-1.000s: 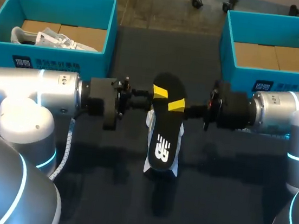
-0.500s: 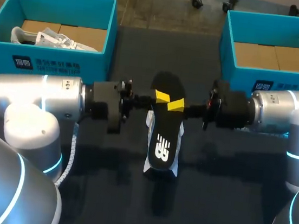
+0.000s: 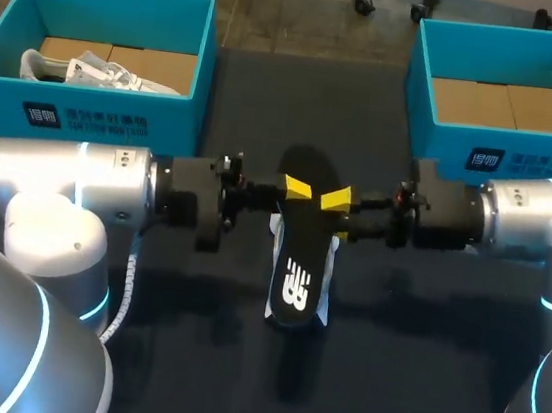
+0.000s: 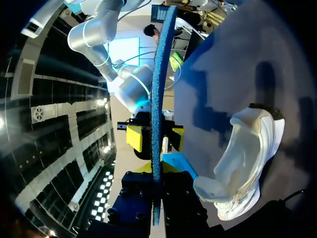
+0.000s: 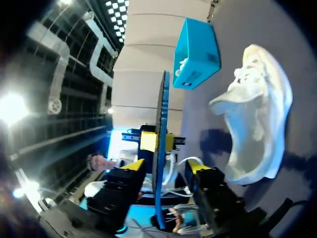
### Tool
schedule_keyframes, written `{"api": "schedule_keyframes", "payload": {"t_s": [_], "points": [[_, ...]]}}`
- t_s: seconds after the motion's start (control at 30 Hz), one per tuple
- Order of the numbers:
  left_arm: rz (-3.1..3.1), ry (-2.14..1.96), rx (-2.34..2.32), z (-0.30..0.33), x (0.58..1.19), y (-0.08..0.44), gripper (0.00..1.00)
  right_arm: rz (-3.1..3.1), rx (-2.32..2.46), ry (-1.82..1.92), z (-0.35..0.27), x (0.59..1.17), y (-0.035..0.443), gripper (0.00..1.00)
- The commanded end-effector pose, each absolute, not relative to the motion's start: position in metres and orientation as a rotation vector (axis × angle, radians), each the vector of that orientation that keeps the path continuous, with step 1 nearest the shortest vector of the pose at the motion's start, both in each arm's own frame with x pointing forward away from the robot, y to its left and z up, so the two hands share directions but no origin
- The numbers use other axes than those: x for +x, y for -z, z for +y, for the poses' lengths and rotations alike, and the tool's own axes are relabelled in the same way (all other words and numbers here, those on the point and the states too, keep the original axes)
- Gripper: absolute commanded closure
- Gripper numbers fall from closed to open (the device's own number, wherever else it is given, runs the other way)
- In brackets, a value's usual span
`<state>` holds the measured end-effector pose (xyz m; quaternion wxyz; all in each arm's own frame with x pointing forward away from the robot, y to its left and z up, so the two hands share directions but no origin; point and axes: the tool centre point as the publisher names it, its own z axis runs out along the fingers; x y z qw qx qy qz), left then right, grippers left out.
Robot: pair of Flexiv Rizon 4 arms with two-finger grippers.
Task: Take the shoe out of the shoebox, open the shoe tongue, remove and reinsert the insole, then place the shoe into the shoebox
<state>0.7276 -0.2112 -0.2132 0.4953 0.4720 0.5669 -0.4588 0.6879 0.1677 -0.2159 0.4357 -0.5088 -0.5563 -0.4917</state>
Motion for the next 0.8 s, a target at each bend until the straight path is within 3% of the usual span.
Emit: {"api": "schedule_keyframes", "payload": {"t_s": [0.03,0.8], "points": [[1.408,1.138,1.148,-0.202,0.719,0.207,1.00,-1.509,-1.394,1.211,0.149,0.672,0.202,0.00],[1.777,1.494,0.966,-0.182,0.693,0.207,1.00,-2.036,-1.143,1.213,0.129,0.671,0.201,0.00]]}}
